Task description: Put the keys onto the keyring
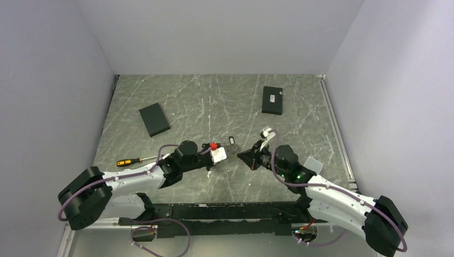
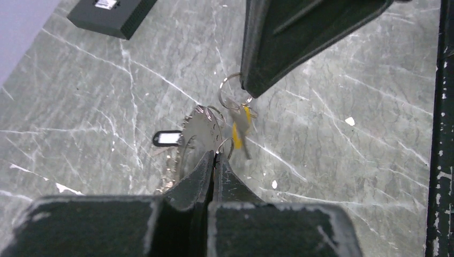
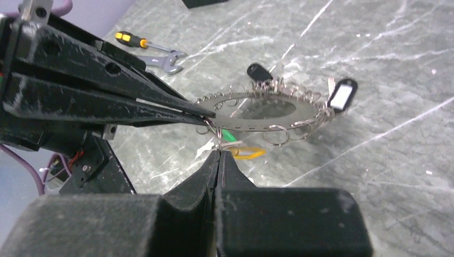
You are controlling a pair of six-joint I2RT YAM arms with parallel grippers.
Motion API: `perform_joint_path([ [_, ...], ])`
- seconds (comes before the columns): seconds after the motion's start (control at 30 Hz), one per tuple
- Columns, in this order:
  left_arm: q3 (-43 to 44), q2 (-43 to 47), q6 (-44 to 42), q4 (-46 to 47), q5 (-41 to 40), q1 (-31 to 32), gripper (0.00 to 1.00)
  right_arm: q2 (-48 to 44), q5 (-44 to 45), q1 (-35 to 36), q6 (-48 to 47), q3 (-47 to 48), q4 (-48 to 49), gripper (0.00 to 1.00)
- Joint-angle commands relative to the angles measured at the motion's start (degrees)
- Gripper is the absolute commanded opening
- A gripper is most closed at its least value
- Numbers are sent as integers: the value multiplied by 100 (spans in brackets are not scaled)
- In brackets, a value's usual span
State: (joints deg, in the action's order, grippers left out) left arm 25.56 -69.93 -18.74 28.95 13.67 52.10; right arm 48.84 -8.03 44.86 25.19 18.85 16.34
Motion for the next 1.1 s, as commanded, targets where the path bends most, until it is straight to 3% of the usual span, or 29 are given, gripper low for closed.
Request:
perform_joint_path([
  [0.0, 212, 392, -170, -17, 104, 33, 0, -180, -272, 49, -343, -394, 2033, 0],
  [0.3, 405, 964, -235, -194, 181, 31, 0, -88, -476, 68, -504, -1079, 4365, 0],
  [0.43, 583, 1139, -358, -510, 76, 33, 0, -227, -596, 67, -252, -629, 3278, 0],
  [0.63, 710, 1044, -591, -679, 6, 45, 0, -1256, 45, 72, -80, -381, 1539, 0],
  [0.9, 1056, 532, -703, -576, 26, 167, 0, -747, -131, 82, 351, 500, -263, 0],
  [1.07, 1100, 396, -709, -502, -125, 266, 0, -711, -131, 78, 351, 650, -743, 0],
])
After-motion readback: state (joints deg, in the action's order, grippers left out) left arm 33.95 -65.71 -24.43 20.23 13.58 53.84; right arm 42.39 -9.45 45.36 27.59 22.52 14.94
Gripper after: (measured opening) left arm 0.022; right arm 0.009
